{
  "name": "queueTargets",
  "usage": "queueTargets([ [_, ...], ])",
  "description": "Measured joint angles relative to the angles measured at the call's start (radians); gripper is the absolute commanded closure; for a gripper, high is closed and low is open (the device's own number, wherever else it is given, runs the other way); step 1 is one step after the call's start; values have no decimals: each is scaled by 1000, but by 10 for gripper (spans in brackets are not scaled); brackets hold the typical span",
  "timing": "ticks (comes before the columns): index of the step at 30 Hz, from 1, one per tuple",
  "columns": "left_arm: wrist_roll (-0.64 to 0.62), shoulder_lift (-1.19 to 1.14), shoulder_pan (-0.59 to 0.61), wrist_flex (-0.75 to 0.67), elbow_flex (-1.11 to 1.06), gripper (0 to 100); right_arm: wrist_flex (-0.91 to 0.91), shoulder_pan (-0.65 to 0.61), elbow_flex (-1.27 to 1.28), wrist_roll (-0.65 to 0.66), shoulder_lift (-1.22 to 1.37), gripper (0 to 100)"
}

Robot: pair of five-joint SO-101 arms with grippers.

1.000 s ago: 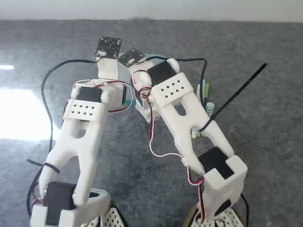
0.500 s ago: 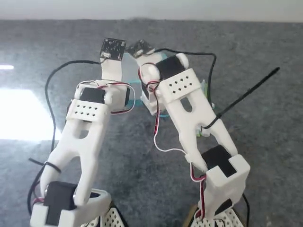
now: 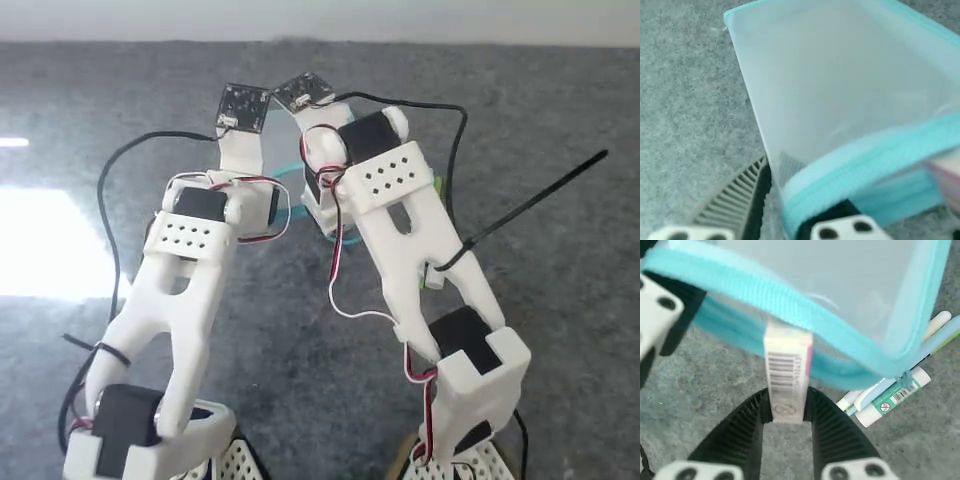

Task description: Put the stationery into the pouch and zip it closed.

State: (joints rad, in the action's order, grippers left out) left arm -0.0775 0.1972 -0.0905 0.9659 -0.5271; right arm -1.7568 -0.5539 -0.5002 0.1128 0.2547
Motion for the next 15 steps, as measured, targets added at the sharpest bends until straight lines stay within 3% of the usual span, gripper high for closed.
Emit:
queueTargets([
  [15, 6, 0, -6, -2, -12, 990, 0, -31, 149, 32, -28, 989],
])
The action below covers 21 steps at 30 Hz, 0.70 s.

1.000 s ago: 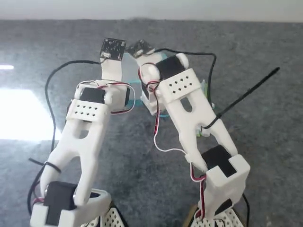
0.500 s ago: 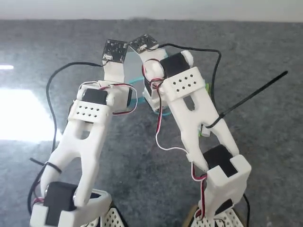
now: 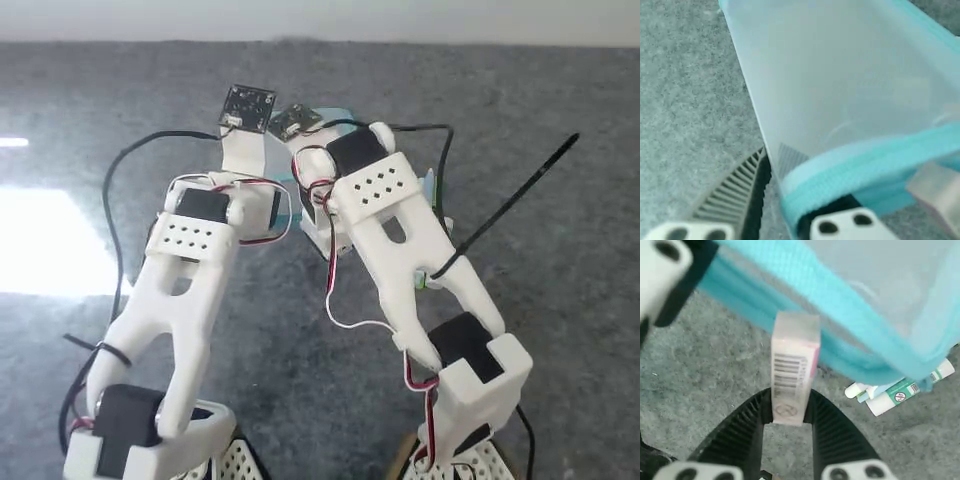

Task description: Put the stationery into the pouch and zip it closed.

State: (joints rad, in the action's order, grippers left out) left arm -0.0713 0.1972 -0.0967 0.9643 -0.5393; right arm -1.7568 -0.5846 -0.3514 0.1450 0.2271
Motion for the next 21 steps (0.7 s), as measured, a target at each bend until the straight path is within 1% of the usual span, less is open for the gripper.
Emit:
queueTargets([
  [4, 0, 0, -2, 0, 0, 990, 0, 21, -57, -15, 0, 989],
  [8, 0, 0, -2, 0, 0, 990, 0, 25, -60, -9, 2, 989],
  [15, 2, 0, -8, -26, -18, 990, 0, 25, -106, -3, 114, 990],
  [21, 40, 0, -15, -26, -20, 990, 0, 25, -120, -3, 118, 990],
])
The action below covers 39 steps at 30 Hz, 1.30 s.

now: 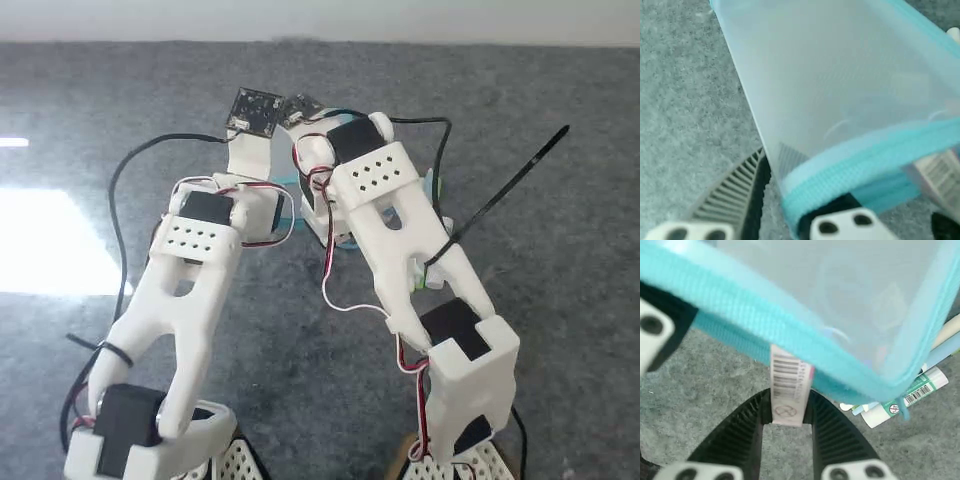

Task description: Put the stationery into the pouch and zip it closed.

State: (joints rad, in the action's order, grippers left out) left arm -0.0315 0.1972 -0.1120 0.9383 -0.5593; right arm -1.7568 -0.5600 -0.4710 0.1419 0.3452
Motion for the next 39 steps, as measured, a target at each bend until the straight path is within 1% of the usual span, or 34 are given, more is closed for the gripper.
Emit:
queueTargets([
  [5, 61, 0, -9, 0, -11, 990, 0, 12, 0, 0, 2, 990],
  [10, 71, 26, -2, 2, -11, 990, 0, 38, 0, 0, 2, 990],
  [12, 71, 78, 5, 15, -26, 990, -2, 40, 0, 0, 0, 990],
  [19, 61, 356, 11, 160, -32, 990, -3, 37, -5, 8, -25, 990],
  [22, 61, 416, -5, 187, -61, 990, -3, 37, -11, 8, -8, 990],
  [30, 74, 419, -14, 189, -150, 990, -5, 37, -11, 8, -5, 990],
  [34, 89, 420, -15, 137, -230, 990, -5, 37, -6, 8, -25, 990],
  [39, 92, 422, -21, 114, -278, 990, -5, -3, 120, 8, -44, 990],
])
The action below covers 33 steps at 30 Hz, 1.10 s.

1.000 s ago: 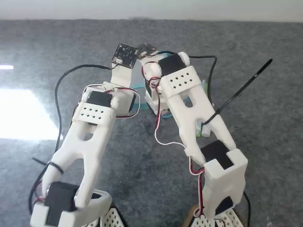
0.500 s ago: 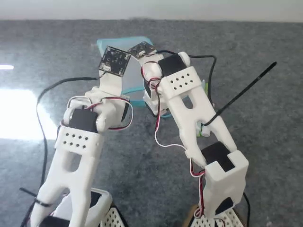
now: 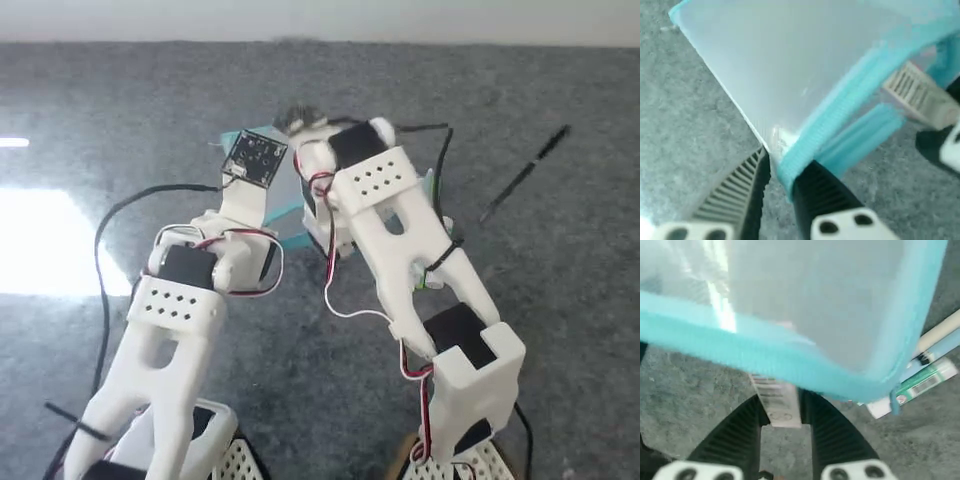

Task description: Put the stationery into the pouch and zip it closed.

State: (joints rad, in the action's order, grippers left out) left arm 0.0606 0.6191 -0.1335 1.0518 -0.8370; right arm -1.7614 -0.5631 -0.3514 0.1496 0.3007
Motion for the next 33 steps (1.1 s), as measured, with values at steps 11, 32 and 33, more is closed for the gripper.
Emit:
queueTargets([
  [11, -31, 29, -9, -84, -123, 990, 0, -18, 147, -2, 0, 988],
  [32, -32, 31, -11, -112, -158, 990, 0, -18, 95, -38, 21, 964],
  [33, -32, 31, -11, -112, -158, 990, 0, -18, 95, -29, 21, 944],
])
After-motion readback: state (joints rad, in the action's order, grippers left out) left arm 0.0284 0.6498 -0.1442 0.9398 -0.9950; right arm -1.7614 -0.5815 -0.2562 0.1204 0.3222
